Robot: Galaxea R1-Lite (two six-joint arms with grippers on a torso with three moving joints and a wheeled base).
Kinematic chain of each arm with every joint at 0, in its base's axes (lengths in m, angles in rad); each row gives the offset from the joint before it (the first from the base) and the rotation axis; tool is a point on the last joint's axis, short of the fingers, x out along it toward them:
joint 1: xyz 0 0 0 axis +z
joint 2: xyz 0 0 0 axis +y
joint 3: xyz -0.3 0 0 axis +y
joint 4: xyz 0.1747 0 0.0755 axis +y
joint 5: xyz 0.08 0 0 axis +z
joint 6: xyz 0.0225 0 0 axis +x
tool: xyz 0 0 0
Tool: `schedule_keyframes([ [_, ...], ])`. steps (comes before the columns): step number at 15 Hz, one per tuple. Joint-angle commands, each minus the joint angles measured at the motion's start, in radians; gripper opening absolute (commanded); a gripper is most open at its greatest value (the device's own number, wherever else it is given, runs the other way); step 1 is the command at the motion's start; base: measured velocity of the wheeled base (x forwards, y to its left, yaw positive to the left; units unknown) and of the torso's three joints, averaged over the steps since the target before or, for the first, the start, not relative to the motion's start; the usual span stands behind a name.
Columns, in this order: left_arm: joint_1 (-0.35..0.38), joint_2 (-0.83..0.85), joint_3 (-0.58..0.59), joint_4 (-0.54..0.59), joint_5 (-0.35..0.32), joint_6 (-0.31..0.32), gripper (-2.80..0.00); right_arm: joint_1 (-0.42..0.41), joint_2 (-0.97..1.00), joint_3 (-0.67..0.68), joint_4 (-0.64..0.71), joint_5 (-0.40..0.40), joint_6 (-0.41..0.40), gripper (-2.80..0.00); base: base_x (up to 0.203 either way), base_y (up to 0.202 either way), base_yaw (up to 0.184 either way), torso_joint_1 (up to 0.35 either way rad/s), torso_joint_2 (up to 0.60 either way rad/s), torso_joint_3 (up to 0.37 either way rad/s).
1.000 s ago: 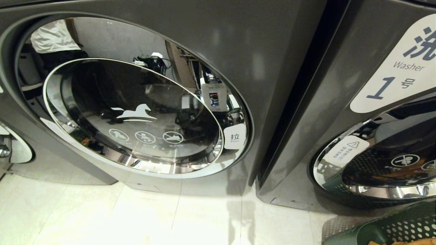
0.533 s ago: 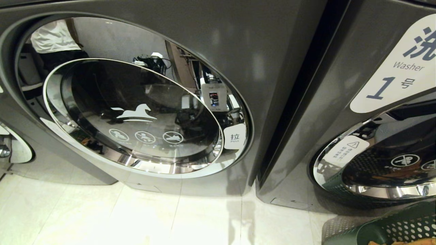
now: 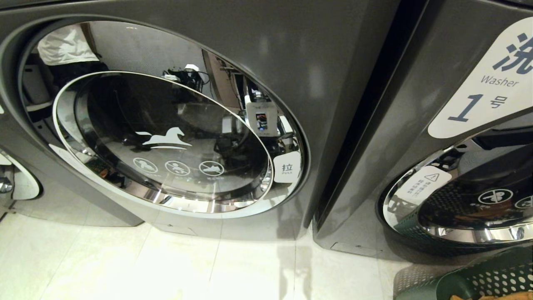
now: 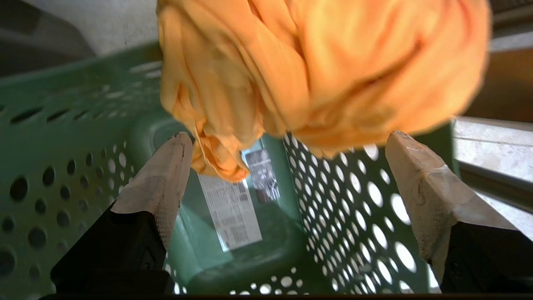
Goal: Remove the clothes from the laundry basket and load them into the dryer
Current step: Take the clothes out of the basket
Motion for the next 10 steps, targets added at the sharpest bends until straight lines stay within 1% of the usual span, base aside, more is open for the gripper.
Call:
schedule_keyframes([
  [1, 0.000, -0.002, 0.000, 0.000, 0.001, -0.001, -2.80, 0.000, 0.044, -0.044, -0.003, 0.000, 0.002, 0.00, 0.000, 0.000, 0.000, 0.000, 0.00, 0.000],
  [3, 0.000, -0.002, 0.000, 0.000, 0.001, -0.001, -2.80, 0.000, 0.075, -0.076, -0.001, 0.001, -0.005, 0.00, 0.000, 0.000, 0.000, 0.000, 0.00, 0.000],
  [6, 0.000, -0.002, 0.000, 0.000, 0.001, -0.001, -2.80, 0.003, 0.114, -0.113, 0.001, 0.025, -0.018, 0.00, 0.000, 0.000, 0.000, 0.000, 0.00, 0.000],
  [8, 0.000, -0.002, 0.000, 0.000, 0.001, 0.000, -2.80, 0.003, 0.131, -0.128, 0.001, 0.027, -0.041, 0.00, 0.000, 0.000, 0.000, 0.000, 0.00, 0.000],
  [10, 0.000, -0.002, 0.000, 0.000, -0.001, -0.001, -2.80, 0.003, 0.145, -0.152, 0.001, 0.027, -0.046, 0.00, 0.000, 0.000, 0.000, 0.000, 0.00, 0.000],
])
